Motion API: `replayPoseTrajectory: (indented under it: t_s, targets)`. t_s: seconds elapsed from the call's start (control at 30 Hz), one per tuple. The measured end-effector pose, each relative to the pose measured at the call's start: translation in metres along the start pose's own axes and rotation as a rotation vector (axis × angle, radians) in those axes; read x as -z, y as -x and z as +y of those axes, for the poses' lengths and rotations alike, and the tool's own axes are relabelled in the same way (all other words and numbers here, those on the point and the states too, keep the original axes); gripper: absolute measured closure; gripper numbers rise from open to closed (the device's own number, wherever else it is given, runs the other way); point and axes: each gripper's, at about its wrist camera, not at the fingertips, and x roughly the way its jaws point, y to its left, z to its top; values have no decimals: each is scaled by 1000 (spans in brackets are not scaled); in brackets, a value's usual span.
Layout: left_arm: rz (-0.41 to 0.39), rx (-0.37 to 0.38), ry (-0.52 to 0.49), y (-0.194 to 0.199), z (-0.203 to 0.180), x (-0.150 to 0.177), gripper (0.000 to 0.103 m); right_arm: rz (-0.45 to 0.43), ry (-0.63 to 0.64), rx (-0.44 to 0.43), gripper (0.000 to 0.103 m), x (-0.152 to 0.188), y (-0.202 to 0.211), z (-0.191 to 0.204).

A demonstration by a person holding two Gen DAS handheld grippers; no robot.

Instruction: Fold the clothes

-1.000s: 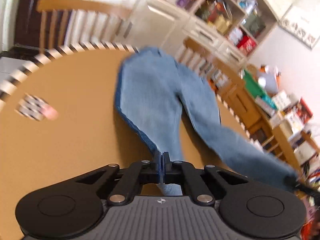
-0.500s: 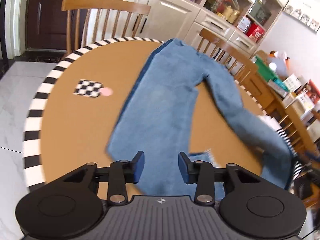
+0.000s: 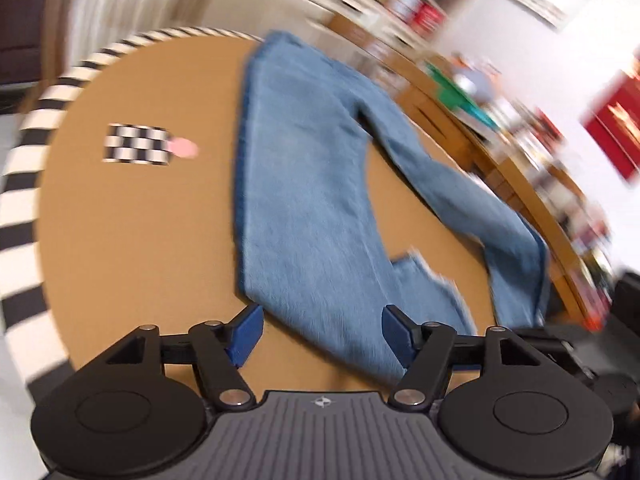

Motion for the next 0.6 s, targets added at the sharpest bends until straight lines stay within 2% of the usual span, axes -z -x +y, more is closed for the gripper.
replayPoseTrajectory:
  t_s: [0.07, 0.17, 0.3, 0.33, 0.4, 0.47, 0.53, 0.57, 0.6]
  targets:
    - [3, 48, -24, -4, 10, -4, 34, 13, 21, 60, 84, 2, -11, 8]
    - [1, 99, -21, -7, 23, -11, 34, 0, 16, 106, 91, 5, -21, 18]
    - [-15, 117, -24, 3, 42, -14, 30, 1, -42, 127, 98, 0, -21, 21]
    - [-16, 127, -11, 7, 48, -15, 28, -16, -103, 102, 98, -1, -18, 19]
    - [-23, 159, 25, 16, 59, -19, 27, -84, -280, -10, 99, -10, -1, 15]
    - [-62, 213, 94, 31, 70, -27, 27, -188, -420, -146, 101, -25, 24, 13]
    - [-133, 282, 178, 48, 79, -37, 23, -298, -589, -272, 101, -40, 45, 0]
    - [-165, 323, 211, 55, 82, -42, 22, -341, -671, -311, 101, -41, 52, -11]
    - [-194, 367, 241, 62, 83, -47, 20, -362, -751, -304, 101, -39, 53, -24]
